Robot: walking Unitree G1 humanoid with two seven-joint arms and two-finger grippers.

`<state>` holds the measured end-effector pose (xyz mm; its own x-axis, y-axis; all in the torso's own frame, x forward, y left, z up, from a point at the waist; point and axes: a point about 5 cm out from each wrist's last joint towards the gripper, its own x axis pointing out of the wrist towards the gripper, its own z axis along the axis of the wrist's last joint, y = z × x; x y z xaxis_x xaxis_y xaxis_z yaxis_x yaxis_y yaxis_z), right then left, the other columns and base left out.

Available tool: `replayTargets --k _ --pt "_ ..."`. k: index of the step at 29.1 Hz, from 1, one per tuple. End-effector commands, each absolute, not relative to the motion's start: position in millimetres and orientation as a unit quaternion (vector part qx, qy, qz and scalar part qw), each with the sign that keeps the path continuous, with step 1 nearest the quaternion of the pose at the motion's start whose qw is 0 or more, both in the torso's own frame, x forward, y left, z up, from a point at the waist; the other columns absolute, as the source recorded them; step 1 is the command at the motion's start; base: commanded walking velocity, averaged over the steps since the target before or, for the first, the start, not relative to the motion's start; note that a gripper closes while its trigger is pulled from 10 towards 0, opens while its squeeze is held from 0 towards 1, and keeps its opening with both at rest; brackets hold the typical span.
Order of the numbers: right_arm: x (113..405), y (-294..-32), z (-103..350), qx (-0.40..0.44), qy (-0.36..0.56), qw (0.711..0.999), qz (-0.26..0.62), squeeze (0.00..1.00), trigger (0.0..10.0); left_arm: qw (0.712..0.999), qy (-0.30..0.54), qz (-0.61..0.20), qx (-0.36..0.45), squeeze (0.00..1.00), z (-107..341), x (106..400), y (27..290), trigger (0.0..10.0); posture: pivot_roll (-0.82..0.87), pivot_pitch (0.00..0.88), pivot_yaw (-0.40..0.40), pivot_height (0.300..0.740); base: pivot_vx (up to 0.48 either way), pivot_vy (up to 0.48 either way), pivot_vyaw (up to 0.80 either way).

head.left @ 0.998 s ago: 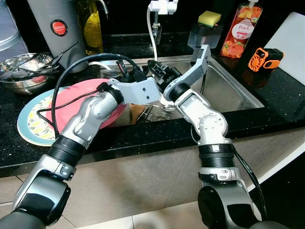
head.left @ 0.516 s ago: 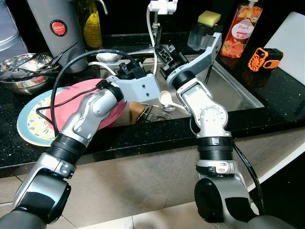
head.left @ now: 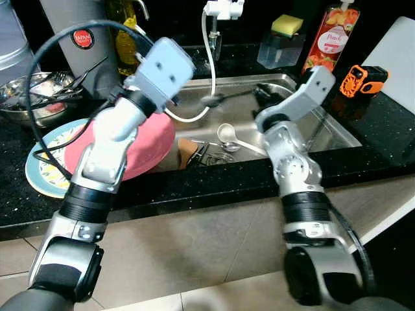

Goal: Kitchen organization

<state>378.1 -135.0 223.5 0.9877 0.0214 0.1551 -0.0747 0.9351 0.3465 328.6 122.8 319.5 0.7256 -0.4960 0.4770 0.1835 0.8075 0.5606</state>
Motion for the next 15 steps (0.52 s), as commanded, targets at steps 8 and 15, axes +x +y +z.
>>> replayTargets --k 8,15 --pt "369.6 -100.6 173.6 0.042 0.013 0.990 0.133 0.00 10.0 0.925 -0.304 -0.149 0.173 0.00 314.7 320.8 132.0 10.0 0.20 0.000 -0.029 0.740 0.000 0.000 0.00" --pt "365.4 -90.9 162.6 -0.004 0.018 0.988 0.156 0.27 10.0 0.933 -0.293 -0.109 0.177 0.00 307.4 315.8 140.4 10.0 0.21 0.000 -0.032 0.740 0.000 0.000 0.00"
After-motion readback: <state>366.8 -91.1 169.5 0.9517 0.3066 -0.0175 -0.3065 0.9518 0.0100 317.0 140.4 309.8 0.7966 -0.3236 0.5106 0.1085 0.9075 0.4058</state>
